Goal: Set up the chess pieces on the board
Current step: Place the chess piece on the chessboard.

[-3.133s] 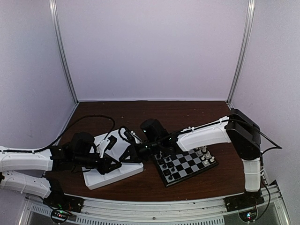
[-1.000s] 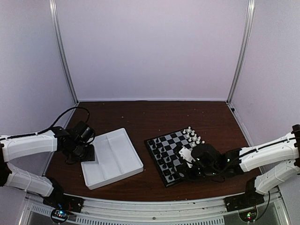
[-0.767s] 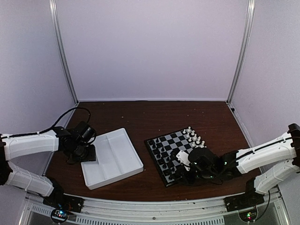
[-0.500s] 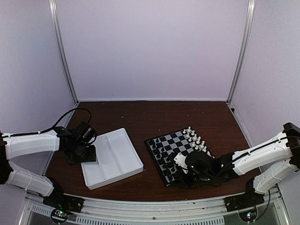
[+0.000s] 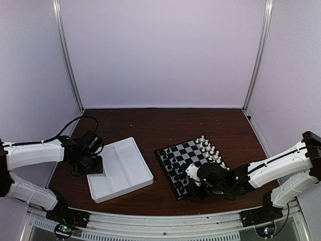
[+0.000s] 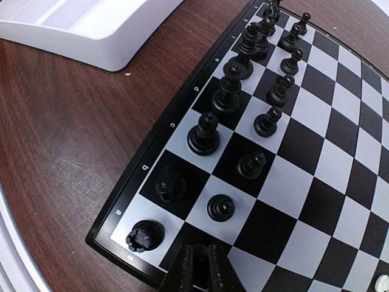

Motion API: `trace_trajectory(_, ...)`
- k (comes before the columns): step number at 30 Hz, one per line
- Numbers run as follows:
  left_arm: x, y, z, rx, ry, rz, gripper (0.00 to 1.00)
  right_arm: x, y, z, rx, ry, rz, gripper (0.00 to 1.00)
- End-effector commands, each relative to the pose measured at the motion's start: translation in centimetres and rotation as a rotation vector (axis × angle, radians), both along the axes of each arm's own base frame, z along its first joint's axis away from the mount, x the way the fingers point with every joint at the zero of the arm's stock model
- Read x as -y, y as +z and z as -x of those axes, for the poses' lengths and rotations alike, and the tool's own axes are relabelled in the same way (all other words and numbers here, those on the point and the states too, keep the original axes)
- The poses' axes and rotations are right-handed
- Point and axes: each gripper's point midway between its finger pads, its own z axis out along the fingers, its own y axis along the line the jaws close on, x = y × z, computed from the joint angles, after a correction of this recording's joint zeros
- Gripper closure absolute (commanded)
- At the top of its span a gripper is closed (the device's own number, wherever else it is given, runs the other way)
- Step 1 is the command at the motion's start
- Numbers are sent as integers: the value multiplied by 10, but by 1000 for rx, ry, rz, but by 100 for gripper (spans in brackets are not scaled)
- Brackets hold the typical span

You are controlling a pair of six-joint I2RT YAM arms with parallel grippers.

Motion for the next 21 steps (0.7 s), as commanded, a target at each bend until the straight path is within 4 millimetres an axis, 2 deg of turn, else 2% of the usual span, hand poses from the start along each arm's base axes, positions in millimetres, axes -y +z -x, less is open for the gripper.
trace_trajectory(1, 3, 2, -5, 9, -9, 14, 50, -4, 10, -4, 38, -5, -4, 88)
trace_trajectory(8, 4, 1, -3, 9, -16, 18, 50, -2, 14, -5, 48, -18, 2, 71)
trace_trajectory(14, 5, 1, -3, 6, -24, 22, 50, -1, 26, -7, 66, -26, -29, 66)
trace_trajectory(20, 6, 0, -4, 12, -27, 32, 50, 6, 50, -13, 115, -67, -58, 63)
trace_trajectory(21, 7, 0, -4, 13, -27, 36, 53, 9, 55, -15, 127, -80, -63, 63)
